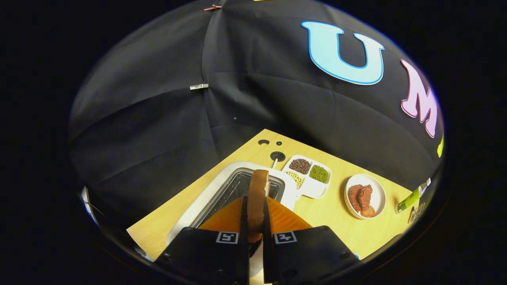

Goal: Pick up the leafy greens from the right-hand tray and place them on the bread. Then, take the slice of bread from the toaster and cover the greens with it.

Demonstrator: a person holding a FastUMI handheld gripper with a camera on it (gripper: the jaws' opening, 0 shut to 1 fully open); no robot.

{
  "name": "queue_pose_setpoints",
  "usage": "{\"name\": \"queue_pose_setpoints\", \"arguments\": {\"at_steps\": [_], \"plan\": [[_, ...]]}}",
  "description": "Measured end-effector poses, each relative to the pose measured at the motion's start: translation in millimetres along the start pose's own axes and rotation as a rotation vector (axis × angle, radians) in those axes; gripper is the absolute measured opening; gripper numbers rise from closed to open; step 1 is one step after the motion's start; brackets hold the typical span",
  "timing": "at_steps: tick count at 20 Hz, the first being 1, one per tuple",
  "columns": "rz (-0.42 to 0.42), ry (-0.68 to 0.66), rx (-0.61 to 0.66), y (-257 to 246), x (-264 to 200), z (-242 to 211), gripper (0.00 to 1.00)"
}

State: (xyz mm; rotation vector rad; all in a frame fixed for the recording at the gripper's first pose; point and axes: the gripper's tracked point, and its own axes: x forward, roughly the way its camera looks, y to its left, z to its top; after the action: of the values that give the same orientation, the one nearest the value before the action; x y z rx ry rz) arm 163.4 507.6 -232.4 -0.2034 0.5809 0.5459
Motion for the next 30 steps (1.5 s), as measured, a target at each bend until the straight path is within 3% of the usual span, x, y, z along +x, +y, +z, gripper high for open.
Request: {"name": "queue_pose_setpoints", "arguments": {"at_steps": [9, 15, 20, 25, 30], "plan": [[-0.002, -0.13, 0.009, -8.2, -57.4, 61.6, 0.18], [-0.021, -0.168, 0.101, -63.0, -106.3, 65.1, 0.18], [-0.082, -0.145, 0.181, -132.6, -138.0, 26.1, 0.18], [-0.138, -0.073, 0.29, -186.4, -154.5, -43.2, 0.18], [-0.086, 0.017, 0.434, -193.5, -150.3, -116.8, 0.18]]}}
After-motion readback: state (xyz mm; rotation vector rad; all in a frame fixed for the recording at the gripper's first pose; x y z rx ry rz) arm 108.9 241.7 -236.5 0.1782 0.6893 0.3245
